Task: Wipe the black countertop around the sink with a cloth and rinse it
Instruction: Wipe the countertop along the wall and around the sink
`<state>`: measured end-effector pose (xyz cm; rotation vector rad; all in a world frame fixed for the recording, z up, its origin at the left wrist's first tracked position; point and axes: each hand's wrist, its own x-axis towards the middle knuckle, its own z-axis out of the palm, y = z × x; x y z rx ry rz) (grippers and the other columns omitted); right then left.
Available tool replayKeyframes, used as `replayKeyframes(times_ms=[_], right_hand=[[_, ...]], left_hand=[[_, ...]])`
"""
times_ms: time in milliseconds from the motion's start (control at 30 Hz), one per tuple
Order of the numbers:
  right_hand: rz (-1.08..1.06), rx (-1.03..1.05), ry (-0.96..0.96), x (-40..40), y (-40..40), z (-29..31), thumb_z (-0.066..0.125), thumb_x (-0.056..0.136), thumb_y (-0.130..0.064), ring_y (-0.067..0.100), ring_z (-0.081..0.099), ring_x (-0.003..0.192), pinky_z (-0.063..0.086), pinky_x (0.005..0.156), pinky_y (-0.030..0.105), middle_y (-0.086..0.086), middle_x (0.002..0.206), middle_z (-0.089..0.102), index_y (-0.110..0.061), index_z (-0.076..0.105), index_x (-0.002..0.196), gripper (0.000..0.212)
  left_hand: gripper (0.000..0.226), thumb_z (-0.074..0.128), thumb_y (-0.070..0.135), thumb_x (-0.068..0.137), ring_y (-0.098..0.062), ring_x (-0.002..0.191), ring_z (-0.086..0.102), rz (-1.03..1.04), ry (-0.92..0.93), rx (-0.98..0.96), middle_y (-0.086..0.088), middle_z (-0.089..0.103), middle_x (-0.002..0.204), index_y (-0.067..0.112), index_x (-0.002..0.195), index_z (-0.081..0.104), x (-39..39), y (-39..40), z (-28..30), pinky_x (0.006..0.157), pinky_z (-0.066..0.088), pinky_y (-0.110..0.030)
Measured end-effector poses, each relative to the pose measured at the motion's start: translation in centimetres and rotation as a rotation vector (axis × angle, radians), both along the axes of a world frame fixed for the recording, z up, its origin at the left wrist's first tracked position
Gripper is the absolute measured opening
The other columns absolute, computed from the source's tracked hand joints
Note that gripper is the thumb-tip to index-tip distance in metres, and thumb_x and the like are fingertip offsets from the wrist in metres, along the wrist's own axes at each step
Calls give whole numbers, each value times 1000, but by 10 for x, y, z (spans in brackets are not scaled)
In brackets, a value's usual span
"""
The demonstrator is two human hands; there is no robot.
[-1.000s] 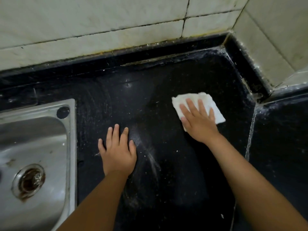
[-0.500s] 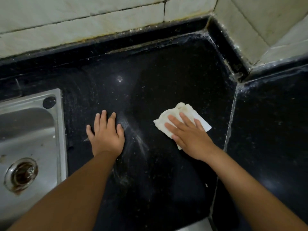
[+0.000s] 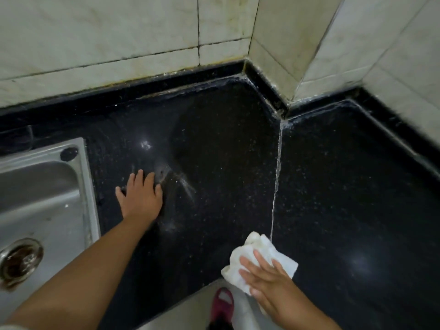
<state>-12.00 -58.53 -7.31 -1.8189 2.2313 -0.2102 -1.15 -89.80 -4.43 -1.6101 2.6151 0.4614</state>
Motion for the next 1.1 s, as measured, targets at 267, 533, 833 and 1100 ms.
replayKeyframes(times_ms=[267, 533, 833, 1100], right_hand=[[-530, -467, -678, 72, 3, 56, 22, 84, -74, -22, 18, 129, 14, 102, -3, -33, 141, 23, -25, 32, 136, 72], [-436, -267, -639, 78, -14, 78, 31, 78, -76, -14, 21, 132, 12, 98, -7, -30, 131, 27, -34, 37, 126, 64], [-570, -446, -407, 88, -46, 85, 23, 88, -59, 13, 21, 133, 11, 99, -6, -10, 136, 29, -4, 44, 133, 74], [-323, 233, 21, 135, -130, 27, -20, 75, -52, 26, -14, 143, -8, 112, 51, -14, 156, -4, -31, 4, 148, 80]], left_hand=[[46, 32, 31, 97, -22, 142, 11, -75, -18, -8, -5, 20, 153, 17, 141, 32, 109, 57, 6, 112, 13, -46], [41, 37, 27, 96, -24, 138, 21, -55, 71, -22, -7, 30, 148, 14, 135, 41, 175, 78, -3, 108, 18, -50], [44, 29, 31, 98, -24, 142, 9, -42, 65, -19, -6, 20, 153, 21, 142, 32, 206, 76, -3, 110, 6, -50], [51, 27, 37, 87, -38, 124, 45, -127, 76, -129, -14, 53, 131, 19, 124, 58, 213, 76, -17, 95, 29, -62]])
